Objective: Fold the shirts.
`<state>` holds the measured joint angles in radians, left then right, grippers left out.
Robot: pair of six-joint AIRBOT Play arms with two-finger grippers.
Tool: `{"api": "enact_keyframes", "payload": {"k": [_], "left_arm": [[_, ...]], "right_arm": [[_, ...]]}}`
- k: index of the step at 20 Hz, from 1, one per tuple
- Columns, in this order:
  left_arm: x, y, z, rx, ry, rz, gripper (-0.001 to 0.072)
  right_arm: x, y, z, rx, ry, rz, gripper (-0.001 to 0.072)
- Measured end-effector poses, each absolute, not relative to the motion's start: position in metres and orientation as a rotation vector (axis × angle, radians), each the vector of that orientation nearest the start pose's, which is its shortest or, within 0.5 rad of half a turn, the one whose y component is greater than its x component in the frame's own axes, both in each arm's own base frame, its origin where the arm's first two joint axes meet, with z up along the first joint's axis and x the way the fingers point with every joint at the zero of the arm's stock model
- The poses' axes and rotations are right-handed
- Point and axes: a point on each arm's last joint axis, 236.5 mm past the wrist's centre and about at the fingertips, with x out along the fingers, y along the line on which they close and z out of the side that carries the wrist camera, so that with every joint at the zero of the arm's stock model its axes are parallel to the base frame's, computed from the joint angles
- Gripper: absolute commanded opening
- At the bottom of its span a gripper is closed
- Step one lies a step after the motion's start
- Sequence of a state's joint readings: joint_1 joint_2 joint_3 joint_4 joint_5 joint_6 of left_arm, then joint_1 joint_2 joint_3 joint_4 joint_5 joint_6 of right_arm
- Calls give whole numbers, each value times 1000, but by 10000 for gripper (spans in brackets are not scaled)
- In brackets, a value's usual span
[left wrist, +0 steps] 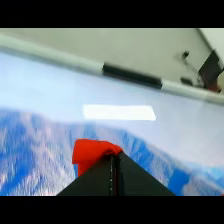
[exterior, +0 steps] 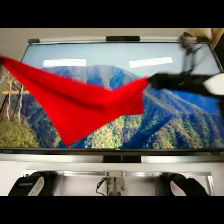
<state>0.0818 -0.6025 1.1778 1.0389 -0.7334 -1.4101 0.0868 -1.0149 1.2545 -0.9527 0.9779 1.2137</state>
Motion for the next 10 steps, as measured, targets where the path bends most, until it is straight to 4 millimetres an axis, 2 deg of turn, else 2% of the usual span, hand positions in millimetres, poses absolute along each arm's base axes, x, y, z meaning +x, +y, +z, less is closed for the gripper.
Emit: {"api": "enact_keyframes", "payload": {"k": [2, 3, 4, 5, 7, 8, 10], "left_arm": [[284, -57, 453, -206, -77, -277, 33], [259, -60, 492, -182, -169, -287, 33], [235, -62, 522, -164, -243, -296, 33], [209, -65, 547, -154, -310, -306, 33], [171, -69, 575, -146, -389, -323, 33], [159, -72, 578, -136, -395, -327, 33], [150, -73, 572, -126, -357, -322, 33]], "right_arm": [[363, 114, 327, 23, 352, 471, 70], [337, 99, 378, -23, 216, 417, 70], [308, 86, 421, -52, 100, 367, 70], [280, 77, 453, -69, 7, 326, 71], [228, 60, 497, -76, -136, 251, 71], [209, 52, 510, -76, -183, 215, 70], [187, 37, 522, -81, -229, 151, 71]]}}
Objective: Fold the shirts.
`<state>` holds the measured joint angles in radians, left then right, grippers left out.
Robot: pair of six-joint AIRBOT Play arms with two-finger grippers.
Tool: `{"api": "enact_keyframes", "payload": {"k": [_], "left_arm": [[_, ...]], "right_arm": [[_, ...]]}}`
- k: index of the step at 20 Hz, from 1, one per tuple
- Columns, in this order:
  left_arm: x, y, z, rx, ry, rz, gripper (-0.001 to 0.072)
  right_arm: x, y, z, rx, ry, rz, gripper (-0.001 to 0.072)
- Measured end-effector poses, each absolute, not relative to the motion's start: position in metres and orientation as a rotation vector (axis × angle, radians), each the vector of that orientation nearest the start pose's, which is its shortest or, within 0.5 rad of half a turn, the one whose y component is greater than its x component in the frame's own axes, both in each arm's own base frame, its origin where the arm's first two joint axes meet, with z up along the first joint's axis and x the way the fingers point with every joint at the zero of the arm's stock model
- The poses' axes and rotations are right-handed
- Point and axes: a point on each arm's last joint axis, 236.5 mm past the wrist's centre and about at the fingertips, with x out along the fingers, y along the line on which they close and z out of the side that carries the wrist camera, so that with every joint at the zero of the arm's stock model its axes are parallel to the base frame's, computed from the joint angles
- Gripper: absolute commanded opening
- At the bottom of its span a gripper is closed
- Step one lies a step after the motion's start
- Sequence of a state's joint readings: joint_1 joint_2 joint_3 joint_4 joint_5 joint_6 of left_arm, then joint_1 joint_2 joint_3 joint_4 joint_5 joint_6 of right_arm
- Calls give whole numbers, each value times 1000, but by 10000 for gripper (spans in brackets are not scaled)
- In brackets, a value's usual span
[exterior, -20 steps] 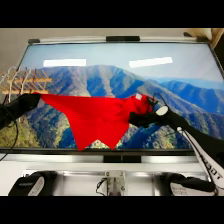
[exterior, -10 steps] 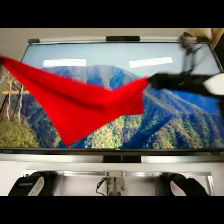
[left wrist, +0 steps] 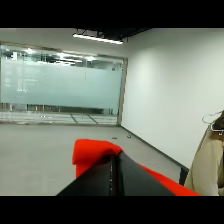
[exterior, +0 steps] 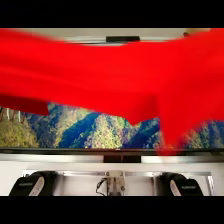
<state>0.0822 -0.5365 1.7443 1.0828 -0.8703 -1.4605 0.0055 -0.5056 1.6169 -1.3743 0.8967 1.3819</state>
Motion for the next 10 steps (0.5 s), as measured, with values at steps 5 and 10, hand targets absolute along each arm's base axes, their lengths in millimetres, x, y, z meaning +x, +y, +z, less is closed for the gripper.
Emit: {"api": "enact_keyframes", "payload": {"k": [5, 10], "left_arm": [[185, -57, 517, -133, -135, -239, 33], [275, -44, 397, -188, 215, -185, 33]], "right_arm": [[204, 13, 518, -108, -192, 46, 71], [309, 1, 429, -136, 167, 15, 71]]}}
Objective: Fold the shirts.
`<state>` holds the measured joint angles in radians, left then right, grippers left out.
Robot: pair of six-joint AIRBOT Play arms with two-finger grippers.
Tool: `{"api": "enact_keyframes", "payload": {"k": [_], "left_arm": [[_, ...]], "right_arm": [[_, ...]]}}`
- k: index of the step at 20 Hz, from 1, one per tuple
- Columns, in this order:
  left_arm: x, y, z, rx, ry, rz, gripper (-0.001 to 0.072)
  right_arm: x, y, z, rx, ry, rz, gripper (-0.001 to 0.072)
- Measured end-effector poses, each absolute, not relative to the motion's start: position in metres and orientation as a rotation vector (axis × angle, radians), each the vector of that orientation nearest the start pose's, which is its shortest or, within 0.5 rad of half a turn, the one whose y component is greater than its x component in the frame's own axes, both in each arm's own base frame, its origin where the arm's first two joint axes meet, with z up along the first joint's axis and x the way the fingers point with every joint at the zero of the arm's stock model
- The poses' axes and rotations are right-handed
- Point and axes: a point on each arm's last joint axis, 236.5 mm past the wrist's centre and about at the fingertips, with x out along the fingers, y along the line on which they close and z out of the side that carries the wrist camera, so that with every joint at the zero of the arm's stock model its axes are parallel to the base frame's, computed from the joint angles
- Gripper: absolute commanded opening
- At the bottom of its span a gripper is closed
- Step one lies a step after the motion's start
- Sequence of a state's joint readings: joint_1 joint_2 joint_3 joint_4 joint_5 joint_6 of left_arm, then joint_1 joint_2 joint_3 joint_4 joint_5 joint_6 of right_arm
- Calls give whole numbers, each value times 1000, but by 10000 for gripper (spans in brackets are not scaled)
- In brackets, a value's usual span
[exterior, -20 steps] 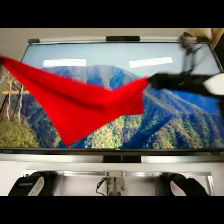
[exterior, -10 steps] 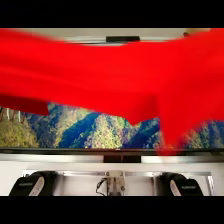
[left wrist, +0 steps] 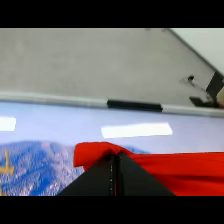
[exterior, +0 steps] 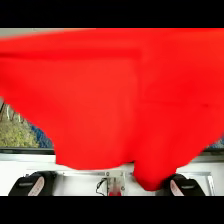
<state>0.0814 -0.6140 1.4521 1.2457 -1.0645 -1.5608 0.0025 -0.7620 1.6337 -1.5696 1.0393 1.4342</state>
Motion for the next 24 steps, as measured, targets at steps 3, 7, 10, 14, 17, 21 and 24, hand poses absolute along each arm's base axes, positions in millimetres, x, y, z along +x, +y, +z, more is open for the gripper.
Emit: {"api": "enact_keyframes", "payload": {"k": [3, 7, 10, 14, 17, 21, 24], "left_arm": [[338, -35, 297, -239, 448, -147, 34], [412, -26, 187, -318, 637, -97, 34], [452, -25, 126, -390, 722, -74, 34], [476, -34, 52, -484, 856, -63, 35], [475, -47, 15, -532, 955, -74, 453], [462, -33, 16, -565, 1073, -91, 700], [422, 1, 24, -566, 1243, -97, 700]], "right_arm": [[389, -2, 334, -116, 465, 19, 71], [491, 5, 207, 40, 699, 6, 72], [544, 25, 134, 257, 757, 11, 71], [573, 55, 55, 430, 855, 29, 83], [573, 81, 16, 476, 941, 52, 513], [570, 76, 44, 464, 929, 89, 512], [539, 21, 72, 350, 993, 53, 513]]}}
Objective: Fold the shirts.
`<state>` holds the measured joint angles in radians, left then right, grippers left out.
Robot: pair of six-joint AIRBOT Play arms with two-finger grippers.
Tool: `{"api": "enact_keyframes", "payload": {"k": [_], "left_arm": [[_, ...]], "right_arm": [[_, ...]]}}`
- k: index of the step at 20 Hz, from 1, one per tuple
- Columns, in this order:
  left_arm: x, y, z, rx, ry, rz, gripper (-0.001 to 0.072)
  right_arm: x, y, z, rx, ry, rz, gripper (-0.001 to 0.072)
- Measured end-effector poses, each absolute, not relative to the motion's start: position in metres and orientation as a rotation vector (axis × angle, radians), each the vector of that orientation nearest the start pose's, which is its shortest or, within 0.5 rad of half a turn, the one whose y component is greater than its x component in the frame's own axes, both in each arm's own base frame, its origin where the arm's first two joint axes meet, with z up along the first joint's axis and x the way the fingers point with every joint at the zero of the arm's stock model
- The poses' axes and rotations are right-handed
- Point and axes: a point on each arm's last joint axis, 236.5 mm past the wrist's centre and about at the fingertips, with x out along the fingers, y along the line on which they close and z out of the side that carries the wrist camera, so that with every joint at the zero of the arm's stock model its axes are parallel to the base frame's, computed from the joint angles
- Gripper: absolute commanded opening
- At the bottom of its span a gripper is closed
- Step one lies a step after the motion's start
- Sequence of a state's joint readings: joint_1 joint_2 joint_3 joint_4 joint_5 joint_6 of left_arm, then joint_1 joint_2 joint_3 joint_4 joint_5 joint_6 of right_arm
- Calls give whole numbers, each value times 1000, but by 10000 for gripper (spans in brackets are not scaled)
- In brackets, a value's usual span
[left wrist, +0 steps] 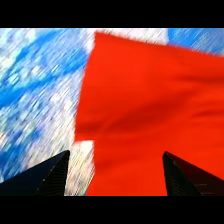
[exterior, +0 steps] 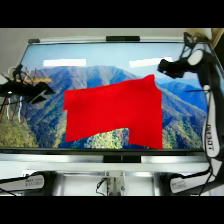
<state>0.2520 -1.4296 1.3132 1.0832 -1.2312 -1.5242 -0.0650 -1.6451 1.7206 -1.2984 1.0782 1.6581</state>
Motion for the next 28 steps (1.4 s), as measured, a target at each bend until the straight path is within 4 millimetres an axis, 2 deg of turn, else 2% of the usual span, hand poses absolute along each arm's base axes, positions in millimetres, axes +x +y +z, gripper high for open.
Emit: {"api": "enact_keyframes", "payload": {"k": [2, 5, 7, 10, 11, 12, 13, 16, 17, 18, 19, 20, 21, 22, 24, 28], "left_arm": [[378, 13, 16, -594, 1381, -97, 700], [307, 2, -20, -678, 1536, -97, 700], [272, -18, -48, -751, 1576, -118, 700], [239, -46, -81, -866, 1584, -141, 699], [234, -52, -89, -893, 1576, -139, 695], [229, -60, -93, -921, 1575, -143, 629], [226, -66, -96, -942, 1573, -148, 621], [229, -78, -102, -971, 1539, -149, 586], [232, -82, -103, -974, 1523, -152, 542], [236, -85, -104, -974, 1505, -149, 314], [239, -85, -109, -946, 1489, -137, 152], [241, -86, -113, -931, 1480, -129, 35], [243, -88, -113, -923, 1472, -131, 34], [245, -91, -113, -924, 1467, -133, 34], [246, -94, -112, -919, 1463, -141, 34], [255, -96, -99, -876, 1432, -193, 34]], "right_arm": [[498, -20, 70, 307, 1125, 13, 513], [434, -56, 52, 318, 1346, -8, 513], [404, -66, 43, 350, 1439, -7, 513], [386, -61, 37, 382, 1498, 25, 513], [385, -60, 36, 382, 1499, 31, 513], [385, -58, 36, 383, 1499, 38, 512], [386, -56, 35, 381, 1498, 44, 512], [389, -54, 34, 375, 1483, 49, 512], [391, -55, 33, 373, 1478, 47, 513], [391, -55, 33, 370, 1477, 45, 512], [390, -55, 32, 368, 1479, 43, 513], [389, -55, 28, 366, 1487, 42, 514], [385, -55, 22, 365, 1502, 42, 604], [379, -53, 13, 368, 1529, 48, 622], [366, -45, -11, 391, 1575, 73, 621], [367, -27, -53, 467, 1545, 108, 609]]}}
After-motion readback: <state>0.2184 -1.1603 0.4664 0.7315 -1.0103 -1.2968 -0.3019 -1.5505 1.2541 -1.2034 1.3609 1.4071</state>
